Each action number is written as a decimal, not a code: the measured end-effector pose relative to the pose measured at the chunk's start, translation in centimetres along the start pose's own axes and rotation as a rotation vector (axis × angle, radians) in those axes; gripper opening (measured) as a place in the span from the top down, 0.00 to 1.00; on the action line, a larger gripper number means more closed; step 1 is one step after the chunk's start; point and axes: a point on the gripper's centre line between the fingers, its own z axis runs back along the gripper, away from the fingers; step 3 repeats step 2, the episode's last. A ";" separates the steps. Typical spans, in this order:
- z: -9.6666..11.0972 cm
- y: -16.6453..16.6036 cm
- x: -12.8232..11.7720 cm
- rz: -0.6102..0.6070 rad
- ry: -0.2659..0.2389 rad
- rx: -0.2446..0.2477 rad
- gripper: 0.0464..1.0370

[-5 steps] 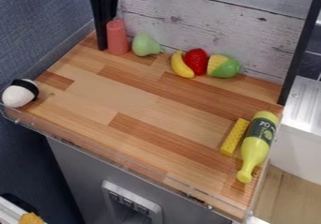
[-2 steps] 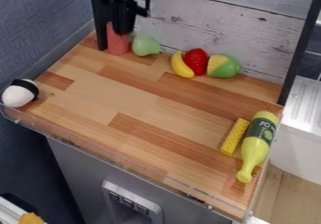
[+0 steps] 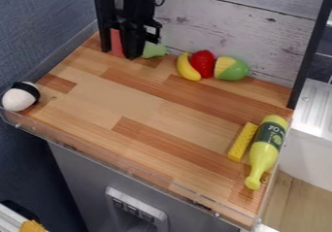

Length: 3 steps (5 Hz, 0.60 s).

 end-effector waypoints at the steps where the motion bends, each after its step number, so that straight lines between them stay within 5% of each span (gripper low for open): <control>1: -1.3 -0.1 0.4 0.086 0.002 -0.011 0.99; 3: -2.7 -0.2 0.6 0.125 0.009 -0.014 0.97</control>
